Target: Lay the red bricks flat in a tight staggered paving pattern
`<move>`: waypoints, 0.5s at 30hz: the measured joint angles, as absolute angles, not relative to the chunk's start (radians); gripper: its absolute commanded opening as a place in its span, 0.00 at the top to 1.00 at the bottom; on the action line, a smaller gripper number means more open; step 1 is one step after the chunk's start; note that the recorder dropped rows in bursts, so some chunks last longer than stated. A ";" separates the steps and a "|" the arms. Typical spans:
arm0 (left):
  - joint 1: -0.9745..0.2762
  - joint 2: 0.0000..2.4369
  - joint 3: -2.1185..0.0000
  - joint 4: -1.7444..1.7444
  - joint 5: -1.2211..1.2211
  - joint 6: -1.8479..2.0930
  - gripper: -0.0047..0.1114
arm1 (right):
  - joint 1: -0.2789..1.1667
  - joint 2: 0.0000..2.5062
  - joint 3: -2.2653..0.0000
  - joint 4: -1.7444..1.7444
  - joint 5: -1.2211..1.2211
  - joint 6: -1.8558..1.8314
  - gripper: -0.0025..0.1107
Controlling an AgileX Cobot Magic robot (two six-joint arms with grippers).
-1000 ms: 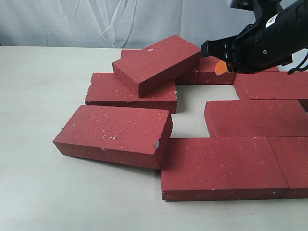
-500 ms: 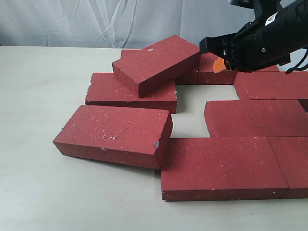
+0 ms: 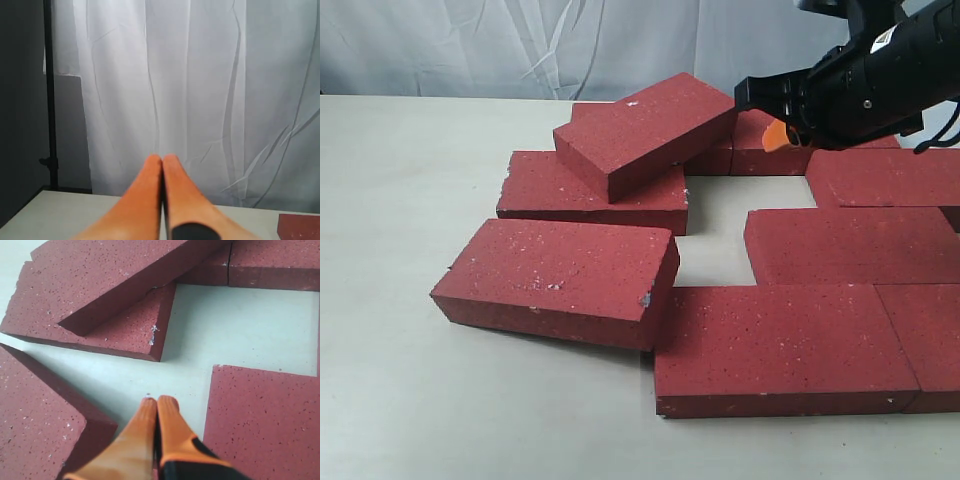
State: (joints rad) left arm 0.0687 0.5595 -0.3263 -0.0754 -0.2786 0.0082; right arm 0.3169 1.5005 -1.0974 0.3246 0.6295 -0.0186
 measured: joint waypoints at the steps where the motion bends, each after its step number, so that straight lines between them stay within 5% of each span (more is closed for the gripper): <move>1: 0.069 0.572 -0.326 -0.074 -0.279 0.008 0.96 | 0.317 1.501 -1.097 0.325 0.629 -0.019 0.99; 6: 0.069 0.629 -0.329 -0.074 -0.277 0.008 0.96 | 0.316 1.501 -1.097 0.325 0.629 -0.019 0.99; 15: 0.069 1.034 -0.610 -0.101 0.087 0.008 0.96 | 0.316 1.501 -1.102 0.323 0.608 -0.025 0.99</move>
State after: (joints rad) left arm 0.0687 1.0336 -0.6097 -0.1013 0.0873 0.0082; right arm 0.3164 1.5005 -1.1019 0.3226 0.6077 -0.0246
